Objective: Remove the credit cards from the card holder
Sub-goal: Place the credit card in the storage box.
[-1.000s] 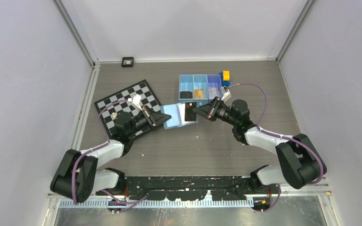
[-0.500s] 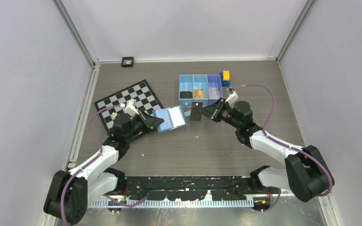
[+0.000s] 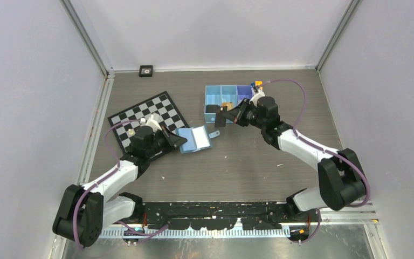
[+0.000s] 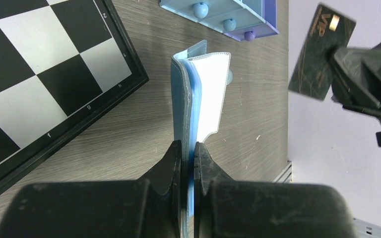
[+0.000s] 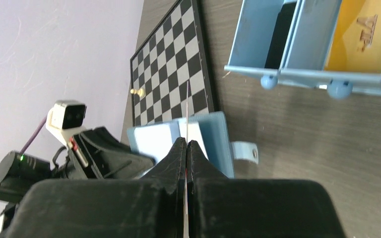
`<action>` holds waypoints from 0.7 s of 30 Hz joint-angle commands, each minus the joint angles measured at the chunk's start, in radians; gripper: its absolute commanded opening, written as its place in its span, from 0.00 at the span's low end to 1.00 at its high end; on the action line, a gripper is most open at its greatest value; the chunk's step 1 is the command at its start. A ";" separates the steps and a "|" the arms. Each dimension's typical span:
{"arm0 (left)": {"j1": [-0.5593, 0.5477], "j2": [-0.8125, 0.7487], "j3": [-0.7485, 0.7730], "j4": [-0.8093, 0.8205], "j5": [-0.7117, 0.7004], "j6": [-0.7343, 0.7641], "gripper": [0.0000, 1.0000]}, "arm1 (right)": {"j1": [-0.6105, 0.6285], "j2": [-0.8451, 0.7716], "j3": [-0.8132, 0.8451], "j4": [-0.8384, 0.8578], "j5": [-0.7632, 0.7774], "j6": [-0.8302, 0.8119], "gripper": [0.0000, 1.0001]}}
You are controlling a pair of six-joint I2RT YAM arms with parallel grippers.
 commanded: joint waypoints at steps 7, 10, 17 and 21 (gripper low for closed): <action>0.004 0.022 0.056 -0.012 -0.009 0.029 0.00 | -0.007 0.263 0.339 -0.261 0.084 -0.118 0.01; 0.004 0.019 0.062 -0.033 -0.032 0.035 0.00 | -0.015 0.316 0.391 -0.270 0.097 -0.113 0.01; 0.004 0.052 0.076 -0.066 -0.067 0.052 0.00 | -0.020 0.461 0.545 -0.291 0.095 -0.099 0.01; 0.004 0.091 0.099 -0.094 -0.070 0.066 0.00 | -0.022 0.530 0.596 -0.295 0.117 -0.086 0.00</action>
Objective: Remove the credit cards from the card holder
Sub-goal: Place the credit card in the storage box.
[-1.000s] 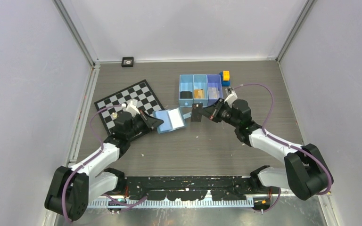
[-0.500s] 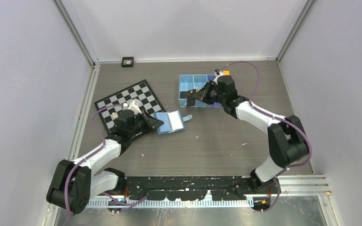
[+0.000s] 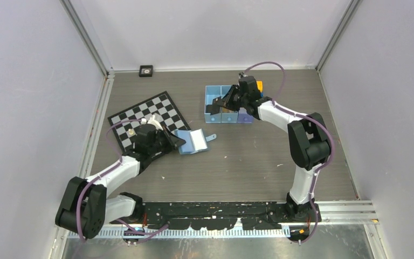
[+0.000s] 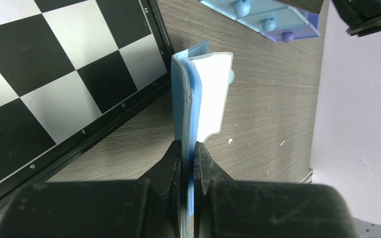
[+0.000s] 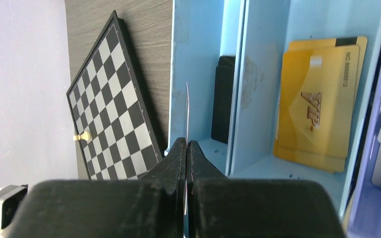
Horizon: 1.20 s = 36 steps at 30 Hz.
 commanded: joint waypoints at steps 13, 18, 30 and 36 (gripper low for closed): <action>0.001 0.063 0.121 -0.138 -0.060 0.075 0.00 | -0.006 0.199 0.223 -0.040 0.010 0.000 0.01; -0.005 0.073 0.127 -0.142 -0.063 0.079 0.00 | -0.005 0.219 0.243 -0.038 -0.019 0.000 0.01; -0.042 0.110 0.206 -0.262 -0.110 0.140 0.01 | -0.005 0.078 0.192 -0.106 0.083 -0.039 0.35; -0.097 0.105 0.270 -0.377 -0.221 0.209 0.05 | -0.005 -0.068 0.097 -0.093 0.128 -0.035 0.39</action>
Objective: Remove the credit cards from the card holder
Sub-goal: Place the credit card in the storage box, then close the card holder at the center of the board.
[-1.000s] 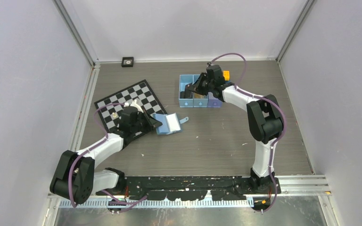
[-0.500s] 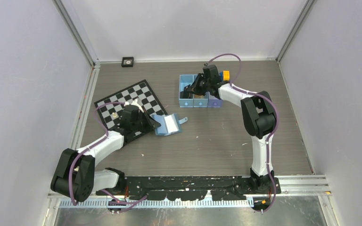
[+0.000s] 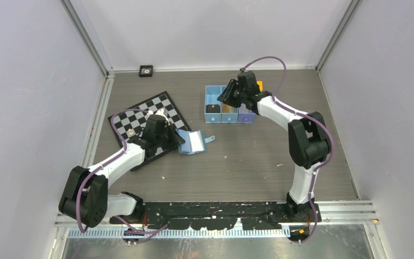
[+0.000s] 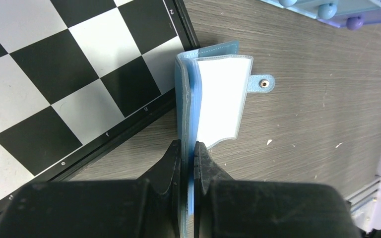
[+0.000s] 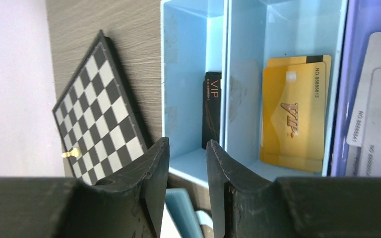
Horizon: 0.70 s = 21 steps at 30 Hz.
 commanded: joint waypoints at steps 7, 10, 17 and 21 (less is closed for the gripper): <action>-0.130 0.076 0.181 -0.226 -0.199 0.158 0.10 | 0.000 -0.343 -0.202 0.042 0.030 0.012 0.40; -0.193 0.152 0.248 -0.266 -0.208 0.187 0.10 | 0.002 -0.468 -0.322 0.044 0.018 0.014 0.40; -0.270 0.285 0.347 -0.335 -0.229 0.215 0.15 | 0.003 -0.771 -0.587 0.093 0.044 0.008 0.38; -0.306 0.296 0.372 -0.361 -0.247 0.217 0.33 | 0.003 -0.795 -0.630 0.142 0.032 0.019 0.38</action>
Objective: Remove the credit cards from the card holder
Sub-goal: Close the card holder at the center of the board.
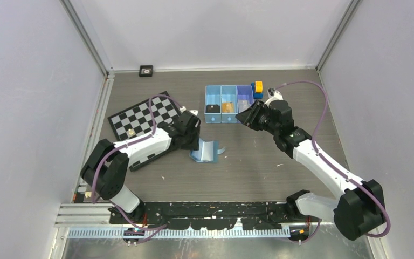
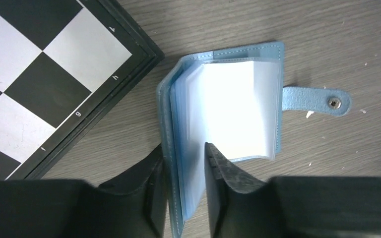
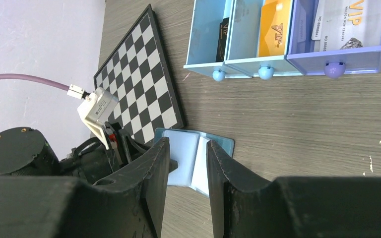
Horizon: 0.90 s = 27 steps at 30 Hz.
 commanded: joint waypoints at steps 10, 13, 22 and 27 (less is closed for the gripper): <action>-0.031 -0.110 -0.032 0.076 0.184 0.004 0.55 | 0.004 0.018 -0.022 0.078 -0.012 0.024 0.38; -0.032 -0.098 -0.036 0.110 0.245 0.002 0.54 | 0.002 0.025 -0.024 0.084 -0.023 0.029 0.38; -0.031 -0.033 -0.034 0.177 0.343 -0.003 0.46 | 0.003 0.022 -0.022 0.087 -0.033 0.032 0.38; -0.031 0.011 -0.033 0.220 0.414 -0.008 0.42 | 0.003 0.019 -0.022 0.087 -0.037 0.035 0.38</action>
